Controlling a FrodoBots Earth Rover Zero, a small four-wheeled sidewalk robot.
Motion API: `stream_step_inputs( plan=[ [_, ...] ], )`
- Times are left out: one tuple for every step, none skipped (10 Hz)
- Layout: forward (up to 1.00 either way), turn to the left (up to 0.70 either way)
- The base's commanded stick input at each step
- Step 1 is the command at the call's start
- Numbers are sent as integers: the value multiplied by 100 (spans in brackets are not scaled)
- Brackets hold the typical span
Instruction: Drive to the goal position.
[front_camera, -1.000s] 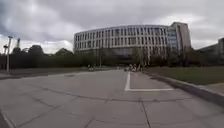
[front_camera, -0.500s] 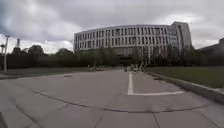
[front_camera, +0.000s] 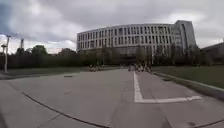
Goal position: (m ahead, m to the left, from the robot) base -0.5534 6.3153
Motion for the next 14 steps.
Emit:
stream_step_inputs(
  plan=[
    [100, 15],
    [100, 2],
    [100, 0],
    [100, 0],
    [100, 0],
    [100, 5],
    [100, 5],
    [100, -1],
    [100, -5],
    [100, -1],
    [100, 0],
    [100, 0],
    [100, 0],
    [100, -40]
  ],
)
